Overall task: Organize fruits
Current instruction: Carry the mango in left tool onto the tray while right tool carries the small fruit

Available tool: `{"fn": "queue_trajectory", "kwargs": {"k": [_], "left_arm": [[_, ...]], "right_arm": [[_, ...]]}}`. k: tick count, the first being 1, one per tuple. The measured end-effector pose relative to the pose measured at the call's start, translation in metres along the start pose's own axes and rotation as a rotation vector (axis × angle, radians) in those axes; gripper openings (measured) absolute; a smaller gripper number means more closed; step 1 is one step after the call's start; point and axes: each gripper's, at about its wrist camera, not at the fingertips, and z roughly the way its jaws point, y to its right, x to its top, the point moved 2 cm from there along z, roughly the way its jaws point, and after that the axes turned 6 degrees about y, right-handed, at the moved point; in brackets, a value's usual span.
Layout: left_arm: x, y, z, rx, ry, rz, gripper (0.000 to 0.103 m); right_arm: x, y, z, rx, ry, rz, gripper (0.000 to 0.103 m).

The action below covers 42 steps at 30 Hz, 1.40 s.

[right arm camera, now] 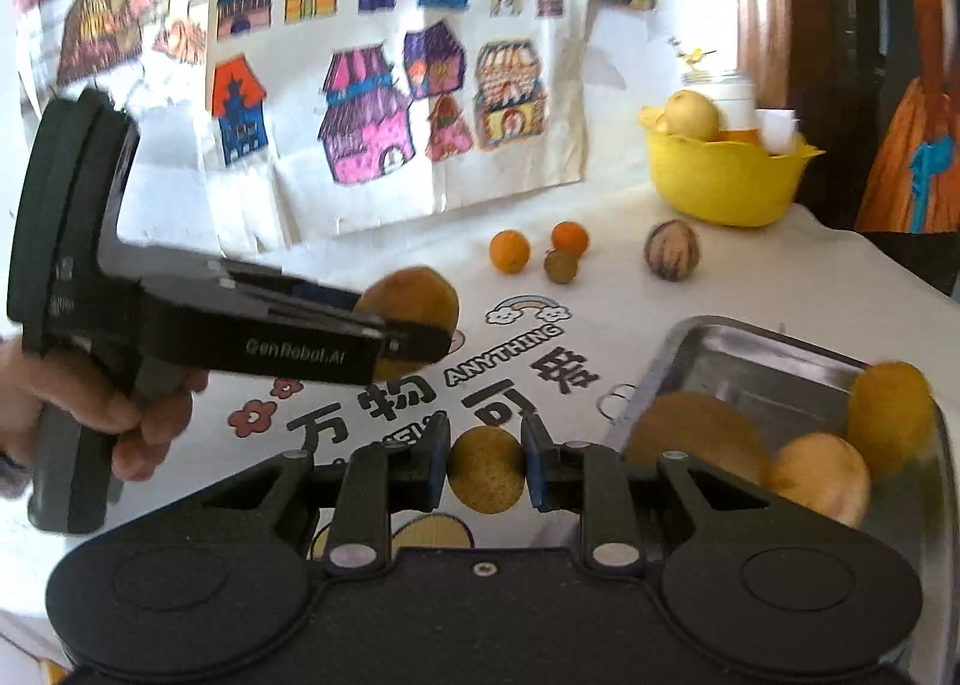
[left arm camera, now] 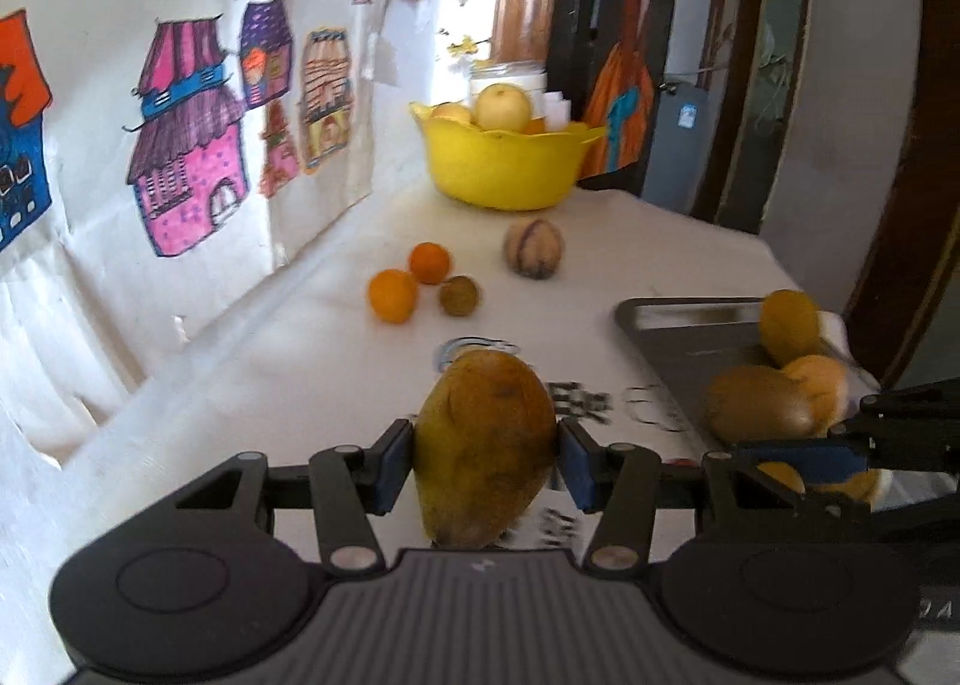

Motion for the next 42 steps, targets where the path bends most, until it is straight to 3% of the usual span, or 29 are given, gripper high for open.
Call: {"fn": "queue_trajectory", "kwargs": {"k": [10, 20, 34, 42], "left_arm": [[-0.019, 0.052, -0.03, -0.121, 0.046, -0.062, 0.056], [-0.037, 0.103, -0.042, -0.197, 0.039, -0.061, 0.056], [-0.052, 0.136, -0.047, -0.209, 0.028, -0.028, 0.056], [-0.055, 0.145, -0.036, -0.187, -0.028, 0.038, 0.056]], "right_arm": [[-0.027, 0.025, -0.071, -0.151, 0.059, 0.093, 0.027], [-0.064, 0.057, -0.1, -0.259, 0.051, 0.179, 0.027], [-0.083, 0.07, -0.1, -0.293, 0.043, 0.212, 0.027], [-0.088, 0.07, -0.102, -0.313, 0.038, 0.164, 0.027]]}}
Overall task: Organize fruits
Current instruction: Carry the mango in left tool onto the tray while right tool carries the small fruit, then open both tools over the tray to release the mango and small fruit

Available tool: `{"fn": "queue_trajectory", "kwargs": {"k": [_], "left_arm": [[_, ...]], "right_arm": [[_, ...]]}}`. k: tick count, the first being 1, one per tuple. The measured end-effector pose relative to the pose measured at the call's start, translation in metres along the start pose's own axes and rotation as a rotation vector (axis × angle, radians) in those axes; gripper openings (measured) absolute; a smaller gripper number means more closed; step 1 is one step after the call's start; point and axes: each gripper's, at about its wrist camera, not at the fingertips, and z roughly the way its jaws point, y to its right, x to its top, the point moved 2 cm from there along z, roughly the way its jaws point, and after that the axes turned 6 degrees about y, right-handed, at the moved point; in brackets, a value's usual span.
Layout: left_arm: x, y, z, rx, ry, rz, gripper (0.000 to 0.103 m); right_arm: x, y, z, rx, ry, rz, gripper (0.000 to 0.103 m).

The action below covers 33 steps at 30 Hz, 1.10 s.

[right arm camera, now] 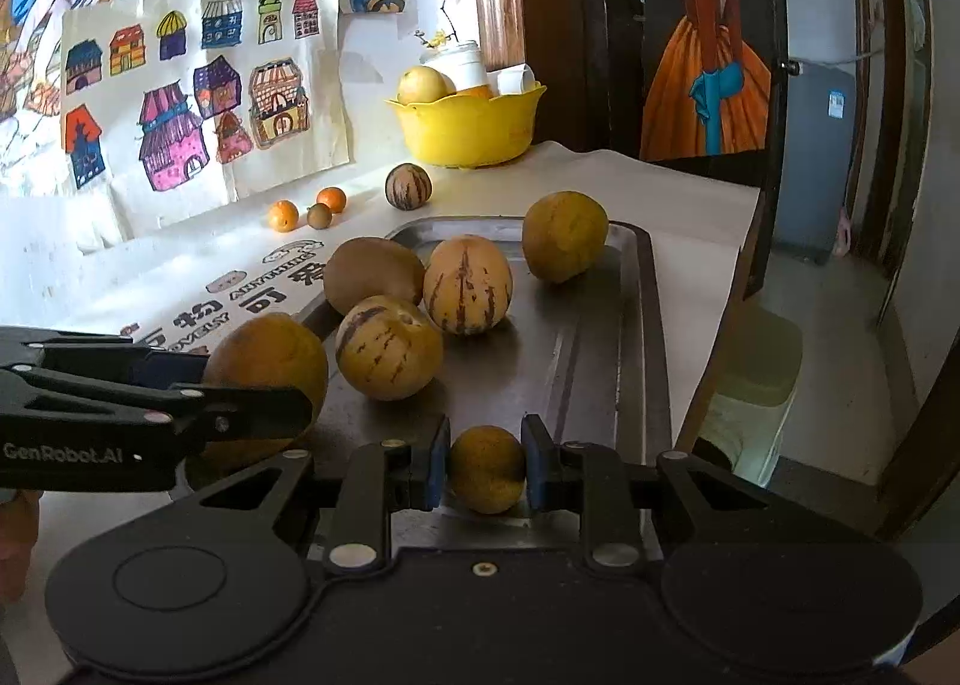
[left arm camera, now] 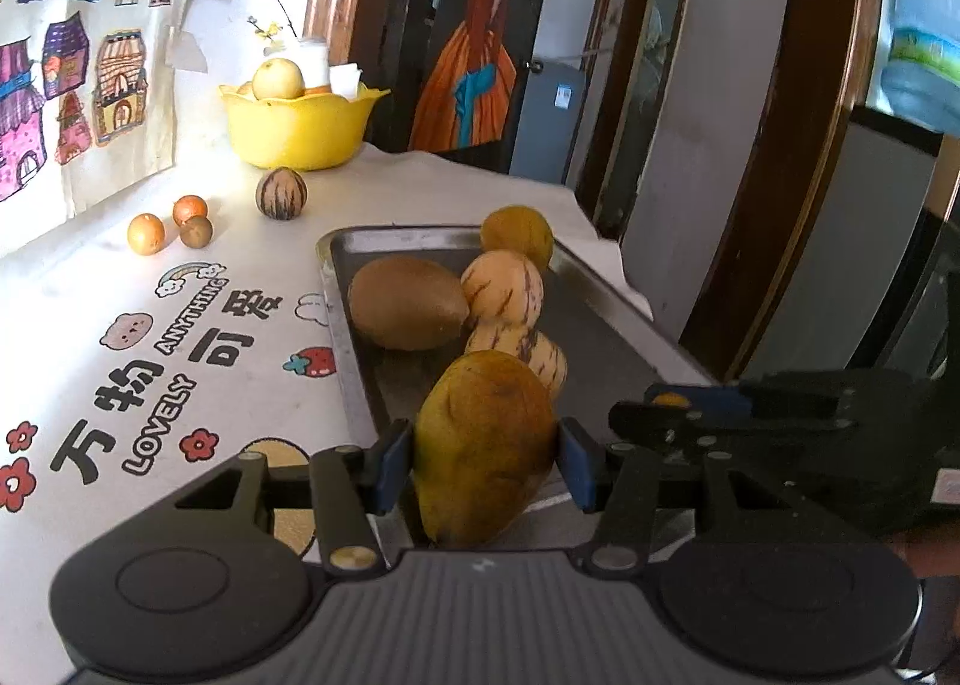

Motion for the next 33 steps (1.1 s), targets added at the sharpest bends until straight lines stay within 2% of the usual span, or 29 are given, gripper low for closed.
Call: {"fn": "queue_trajectory", "kwargs": {"k": [7, 18, 23, 26, 28, 29, 31, 33], "left_arm": [[-0.001, -0.002, 0.0, -0.006, 0.002, -0.009, 0.056], [0.0, -0.003, -0.003, -0.011, 0.0, -0.025, 0.057], [0.003, -0.004, -0.016, -0.012, 0.046, -0.018, 0.059], [0.007, -0.005, -0.025, -0.009, 0.077, -0.025, 0.065], [0.009, -0.006, -0.031, -0.001, 0.095, -0.038, 0.076], [0.01, -0.007, -0.034, 0.008, 0.105, -0.046, 0.079], [0.011, -0.01, -0.04, 0.036, 0.12, -0.064, 0.094], [0.011, -0.015, -0.045, 0.076, 0.12, -0.087, 0.102]], "right_arm": [[-0.001, 0.001, -0.002, 0.005, 0.001, -0.003, 0.028], [-0.003, 0.003, -0.007, 0.006, -0.005, 0.015, 0.035], [-0.002, 0.004, -0.014, 0.005, -0.001, 0.022, 0.042], [-0.001, 0.002, -0.019, 0.004, 0.005, 0.021, 0.047], [0.0, 0.0, -0.024, 0.002, 0.013, 0.019, 0.053], [0.001, -0.001, -0.026, -0.001, 0.018, 0.018, 0.058], [0.003, -0.004, -0.031, -0.008, 0.028, 0.012, 0.069], [0.005, -0.007, -0.036, -0.01, 0.034, 0.003, 0.082]]}}
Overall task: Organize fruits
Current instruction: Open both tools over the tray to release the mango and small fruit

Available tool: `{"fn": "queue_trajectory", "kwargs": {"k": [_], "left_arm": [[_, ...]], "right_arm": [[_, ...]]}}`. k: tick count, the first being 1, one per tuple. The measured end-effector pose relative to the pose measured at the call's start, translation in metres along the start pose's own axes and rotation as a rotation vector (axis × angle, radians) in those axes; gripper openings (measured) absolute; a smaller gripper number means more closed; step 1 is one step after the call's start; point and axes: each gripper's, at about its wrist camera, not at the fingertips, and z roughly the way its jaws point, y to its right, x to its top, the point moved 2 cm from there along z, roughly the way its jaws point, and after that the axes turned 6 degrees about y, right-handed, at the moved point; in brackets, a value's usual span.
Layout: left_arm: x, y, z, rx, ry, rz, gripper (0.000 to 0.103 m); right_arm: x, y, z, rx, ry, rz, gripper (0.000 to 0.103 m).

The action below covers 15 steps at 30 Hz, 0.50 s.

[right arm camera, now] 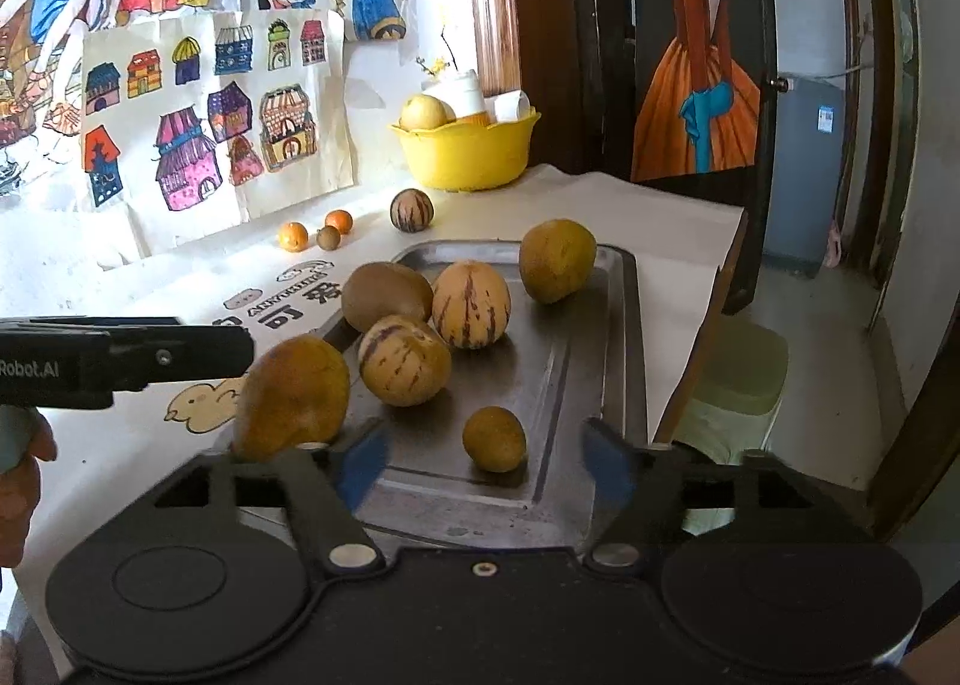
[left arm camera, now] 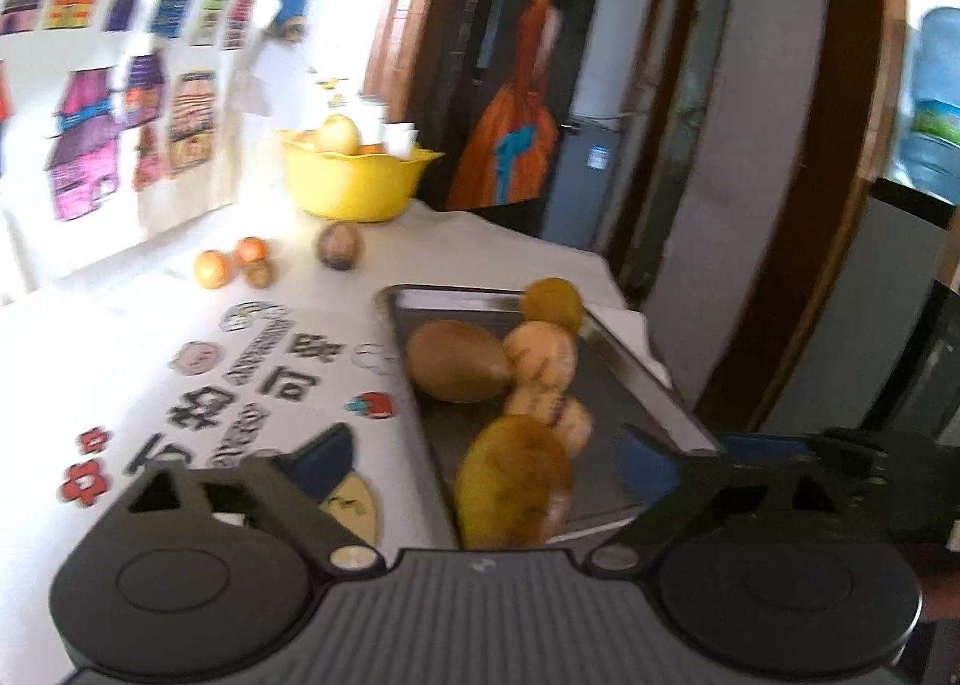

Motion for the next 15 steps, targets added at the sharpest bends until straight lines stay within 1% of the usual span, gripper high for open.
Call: {"fn": "queue_trajectory", "kwargs": {"k": [1, 3, 6, 8, 10, 12, 15], "left_arm": [[0.001, -0.004, -0.002, 0.019, -0.001, -0.013, 0.102], [0.002, -0.012, -0.006, 0.036, -0.005, -0.046, 0.102], [0.002, -0.028, -0.011, 0.086, -0.017, -0.099, 0.103], [0.001, -0.039, -0.015, 0.13, -0.032, -0.116, 0.103], [-0.002, -0.048, -0.017, 0.168, -0.055, -0.124, 0.103], [-0.005, -0.054, -0.019, 0.192, -0.083, -0.122, 0.103], [-0.011, -0.064, -0.025, 0.227, -0.105, -0.125, 0.103]], "right_arm": [[0.001, -0.002, -0.002, 0.002, 0.0, -0.006, 0.084], [0.001, -0.005, -0.006, 0.005, -0.005, -0.024, 0.093], [0.001, -0.013, -0.011, 0.008, -0.013, -0.048, 0.1], [0.001, -0.018, -0.014, 0.015, -0.021, -0.059, 0.102], [0.001, -0.023, -0.014, 0.034, -0.042, -0.046, 0.102], [0.002, -0.028, -0.014, 0.068, -0.063, -0.016, 0.102], [0.006, -0.034, -0.011, 0.116, -0.091, 0.023, 0.102]]}}
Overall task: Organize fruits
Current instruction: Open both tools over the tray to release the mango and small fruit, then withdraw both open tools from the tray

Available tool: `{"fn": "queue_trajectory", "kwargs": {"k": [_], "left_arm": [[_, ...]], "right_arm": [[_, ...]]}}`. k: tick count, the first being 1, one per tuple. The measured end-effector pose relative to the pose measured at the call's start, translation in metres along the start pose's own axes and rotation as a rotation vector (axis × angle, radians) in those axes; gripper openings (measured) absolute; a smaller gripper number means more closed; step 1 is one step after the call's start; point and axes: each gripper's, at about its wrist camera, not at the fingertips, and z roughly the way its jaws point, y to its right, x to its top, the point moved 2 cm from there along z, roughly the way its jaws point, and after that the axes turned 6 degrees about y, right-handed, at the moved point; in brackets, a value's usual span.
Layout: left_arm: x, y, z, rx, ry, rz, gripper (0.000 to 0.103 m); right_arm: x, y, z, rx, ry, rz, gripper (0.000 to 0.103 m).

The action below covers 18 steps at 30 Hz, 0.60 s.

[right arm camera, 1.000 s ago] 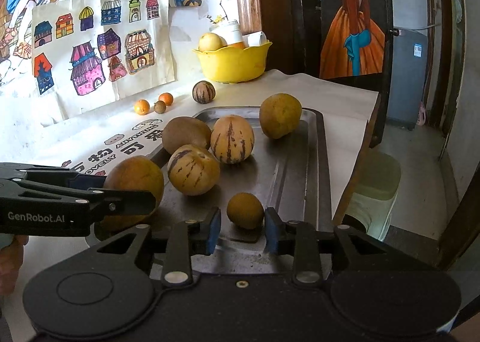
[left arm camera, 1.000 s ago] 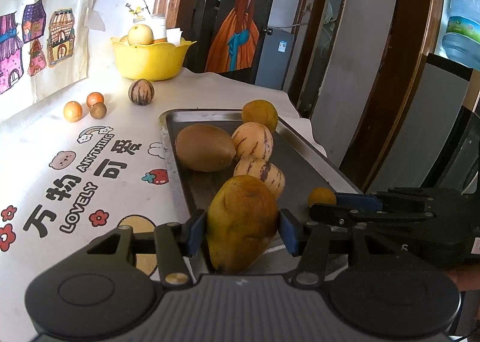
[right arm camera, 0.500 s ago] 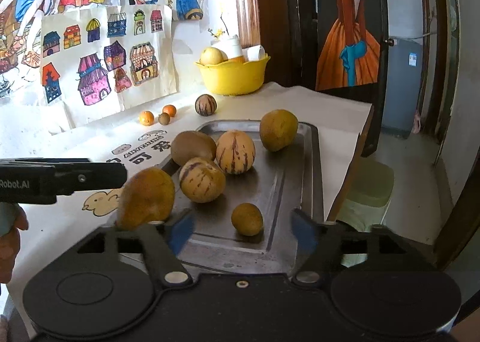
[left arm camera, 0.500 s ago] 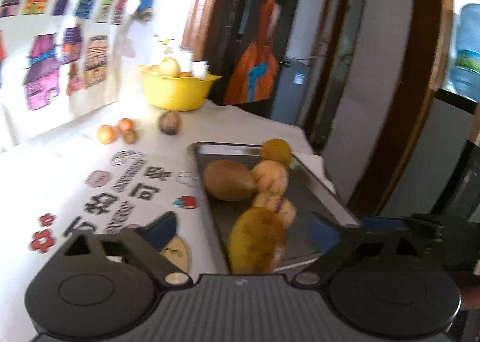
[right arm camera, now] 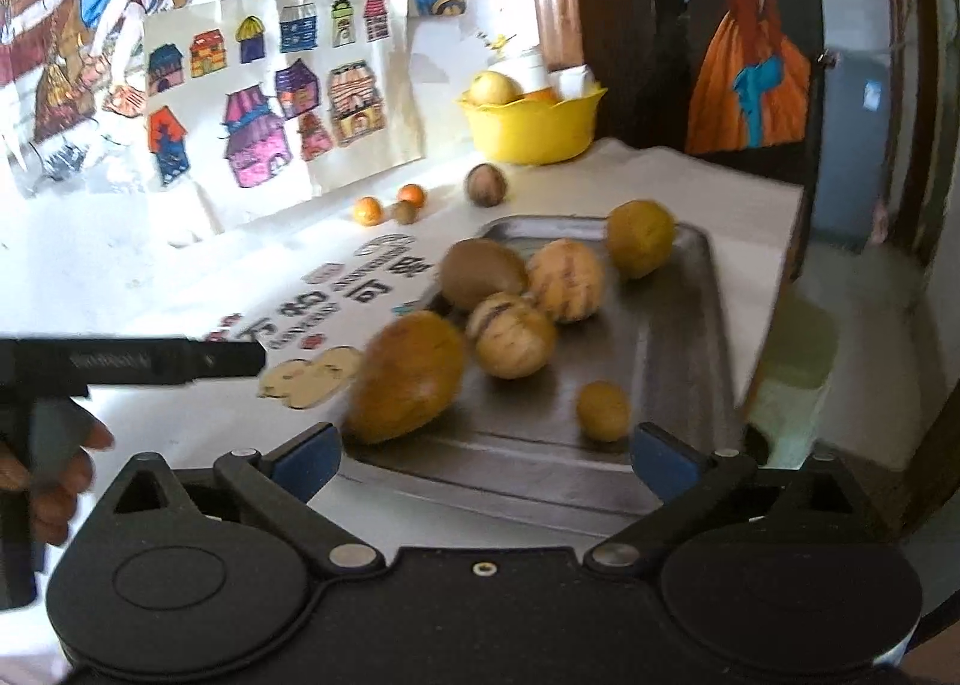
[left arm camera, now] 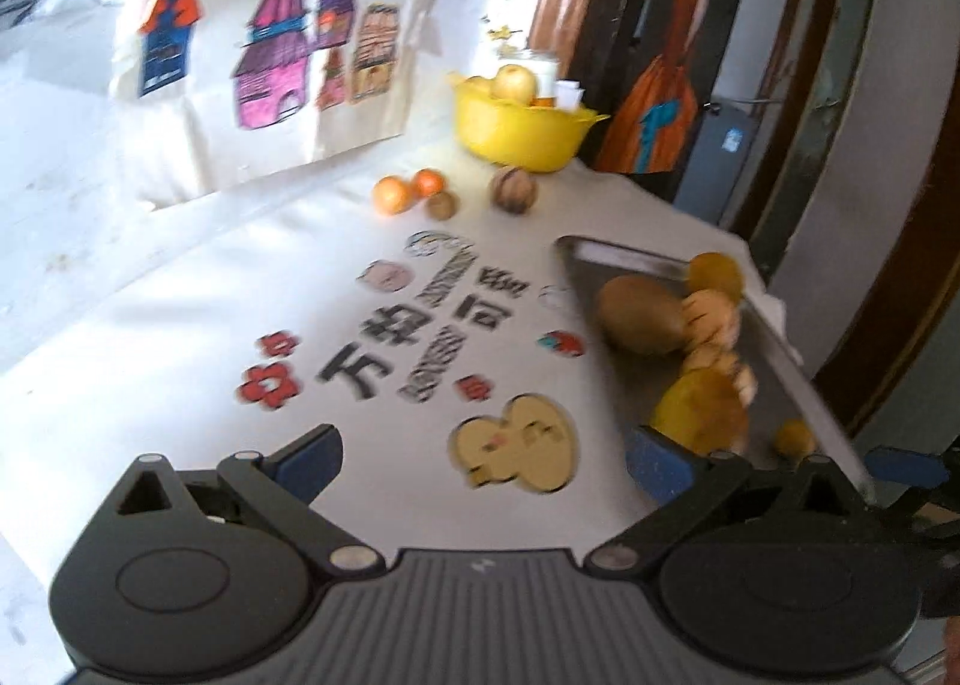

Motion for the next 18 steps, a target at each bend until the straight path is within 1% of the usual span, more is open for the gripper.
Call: {"fn": "queue_trajectory", "kwargs": {"k": [4, 9, 14, 18], "left_arm": [[0.0, -0.015, -0.003, 0.035, -0.019, -0.004, 0.103], [0.003, -0.03, -0.009, 0.079, -0.031, -0.017, 0.103], [0.002, -0.041, -0.012, 0.093, -0.051, -0.046, 0.103], [0.003, -0.046, -0.012, 0.11, -0.065, -0.043, 0.103]], "right_arm": [[0.009, -0.011, 0.007, 0.052, -0.048, 0.001, 0.102], [0.023, -0.025, 0.015, 0.084, -0.078, -0.031, 0.102], [0.027, -0.036, 0.023, 0.128, -0.105, 0.002, 0.102], [0.029, -0.046, 0.027, 0.168, -0.125, 0.005, 0.102]]}}
